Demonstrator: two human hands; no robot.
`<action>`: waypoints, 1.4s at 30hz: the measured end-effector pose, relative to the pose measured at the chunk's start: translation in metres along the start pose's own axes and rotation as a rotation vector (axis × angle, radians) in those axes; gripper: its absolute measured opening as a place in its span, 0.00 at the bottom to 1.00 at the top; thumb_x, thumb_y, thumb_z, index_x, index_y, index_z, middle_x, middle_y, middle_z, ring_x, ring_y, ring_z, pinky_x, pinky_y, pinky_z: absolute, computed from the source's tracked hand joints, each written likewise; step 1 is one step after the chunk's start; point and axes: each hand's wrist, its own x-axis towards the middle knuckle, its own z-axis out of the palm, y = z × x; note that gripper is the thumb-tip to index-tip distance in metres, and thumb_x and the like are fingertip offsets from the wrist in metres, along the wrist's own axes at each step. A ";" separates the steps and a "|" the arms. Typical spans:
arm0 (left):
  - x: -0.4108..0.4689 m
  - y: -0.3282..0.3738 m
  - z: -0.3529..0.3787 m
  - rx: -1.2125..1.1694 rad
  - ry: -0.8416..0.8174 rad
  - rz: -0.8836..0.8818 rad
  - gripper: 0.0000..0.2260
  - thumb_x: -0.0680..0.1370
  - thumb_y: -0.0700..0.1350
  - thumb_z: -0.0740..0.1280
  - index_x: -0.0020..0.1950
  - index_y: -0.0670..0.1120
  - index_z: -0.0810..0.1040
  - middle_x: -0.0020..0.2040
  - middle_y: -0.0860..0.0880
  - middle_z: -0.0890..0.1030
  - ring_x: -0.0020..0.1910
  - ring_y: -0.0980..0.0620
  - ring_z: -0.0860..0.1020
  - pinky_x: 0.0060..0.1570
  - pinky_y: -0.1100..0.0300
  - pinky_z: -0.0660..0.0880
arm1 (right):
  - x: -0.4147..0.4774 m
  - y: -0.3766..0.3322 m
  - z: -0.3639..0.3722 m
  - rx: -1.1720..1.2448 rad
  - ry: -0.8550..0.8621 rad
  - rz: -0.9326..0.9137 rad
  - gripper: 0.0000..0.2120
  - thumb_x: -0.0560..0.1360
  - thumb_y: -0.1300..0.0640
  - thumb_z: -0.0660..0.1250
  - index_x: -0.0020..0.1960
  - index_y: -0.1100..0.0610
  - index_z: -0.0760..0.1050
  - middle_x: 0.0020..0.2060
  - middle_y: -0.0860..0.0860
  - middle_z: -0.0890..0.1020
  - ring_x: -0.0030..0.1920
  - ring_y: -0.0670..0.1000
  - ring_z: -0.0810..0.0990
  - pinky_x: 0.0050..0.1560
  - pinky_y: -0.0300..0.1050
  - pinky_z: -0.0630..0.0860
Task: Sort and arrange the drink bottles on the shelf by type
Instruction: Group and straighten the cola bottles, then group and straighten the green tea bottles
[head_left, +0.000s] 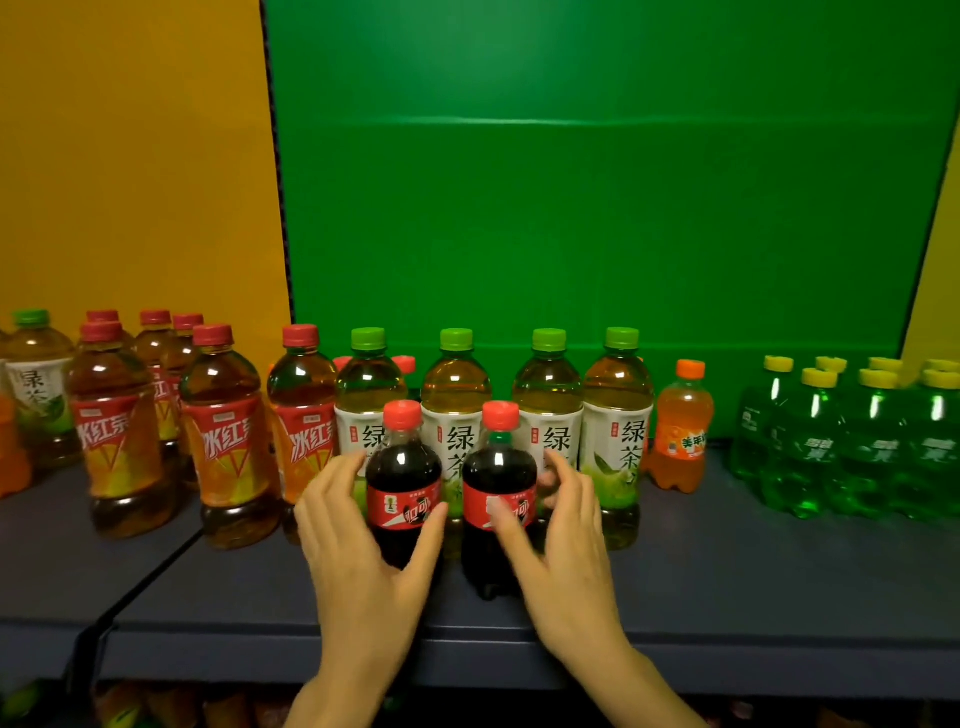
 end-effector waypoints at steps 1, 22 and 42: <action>-0.001 0.008 -0.002 -0.024 0.021 0.100 0.27 0.71 0.52 0.70 0.64 0.41 0.66 0.61 0.46 0.69 0.62 0.54 0.65 0.65 0.65 0.60 | 0.004 0.001 -0.006 0.041 0.038 -0.009 0.33 0.67 0.30 0.50 0.68 0.44 0.57 0.55 0.34 0.65 0.58 0.37 0.66 0.61 0.36 0.66; 0.053 0.132 0.108 -0.147 -0.186 -0.206 0.39 0.73 0.46 0.67 0.74 0.37 0.46 0.77 0.40 0.47 0.77 0.45 0.44 0.75 0.54 0.44 | 0.069 0.074 -0.056 0.297 0.089 0.243 0.27 0.69 0.59 0.72 0.63 0.54 0.65 0.59 0.56 0.76 0.59 0.54 0.75 0.55 0.45 0.71; 0.025 0.129 0.128 -0.368 -0.177 -0.246 0.32 0.67 0.46 0.73 0.68 0.45 0.65 0.60 0.47 0.72 0.57 0.53 0.71 0.56 0.59 0.67 | 0.032 0.085 -0.121 0.302 0.175 0.223 0.28 0.68 0.56 0.72 0.62 0.48 0.62 0.51 0.44 0.77 0.50 0.40 0.76 0.47 0.36 0.73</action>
